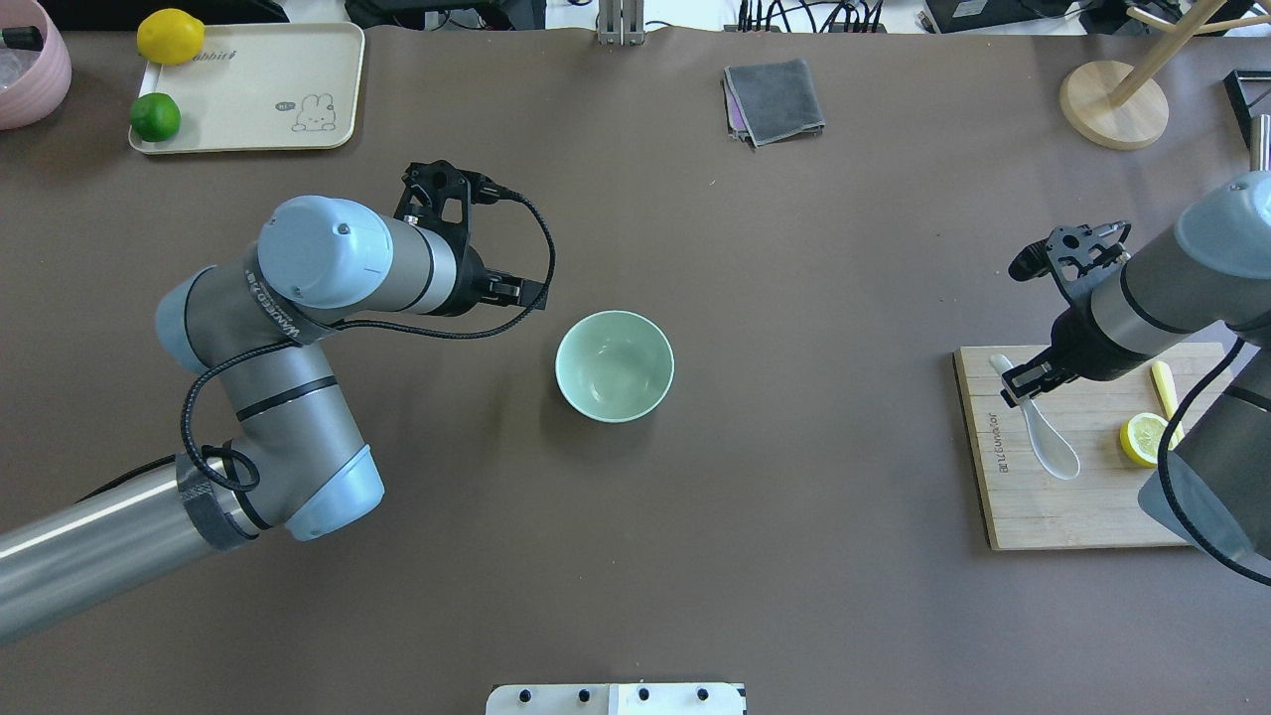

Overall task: Place spoon in bowl
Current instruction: 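Lift the white spoon toward the bowl while the left arm withdraws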

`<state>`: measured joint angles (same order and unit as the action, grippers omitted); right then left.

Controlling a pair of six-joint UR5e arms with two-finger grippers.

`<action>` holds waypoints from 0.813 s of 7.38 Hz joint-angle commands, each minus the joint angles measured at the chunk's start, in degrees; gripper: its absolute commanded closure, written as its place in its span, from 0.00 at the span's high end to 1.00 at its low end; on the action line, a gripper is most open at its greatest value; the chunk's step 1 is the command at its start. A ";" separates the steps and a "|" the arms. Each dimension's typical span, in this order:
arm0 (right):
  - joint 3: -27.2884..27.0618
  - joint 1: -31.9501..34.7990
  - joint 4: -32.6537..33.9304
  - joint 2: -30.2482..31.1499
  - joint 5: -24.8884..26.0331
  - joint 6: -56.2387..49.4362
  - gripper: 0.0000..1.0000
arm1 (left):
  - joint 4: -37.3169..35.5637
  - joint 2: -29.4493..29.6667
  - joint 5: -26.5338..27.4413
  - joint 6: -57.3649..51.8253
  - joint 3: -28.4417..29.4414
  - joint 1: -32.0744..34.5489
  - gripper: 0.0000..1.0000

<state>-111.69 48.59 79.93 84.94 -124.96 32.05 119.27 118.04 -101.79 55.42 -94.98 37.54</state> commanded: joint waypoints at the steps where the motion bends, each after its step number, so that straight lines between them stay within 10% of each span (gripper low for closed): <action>1: -0.11 0.28 -0.04 -5.98 0.51 8.60 0.00 | 0.00 -3.15 -9.27 -4.42 -1.35 5.50 0.98; 6: 0.85 -4.89 0.14 -17.41 7.78 20.58 0.00 | -18.49 -12.62 -16.43 -26.02 -15.18 19.84 0.98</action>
<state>-111.18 46.04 80.00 70.43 -119.68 50.58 108.57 109.10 -117.73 35.64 -103.79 54.56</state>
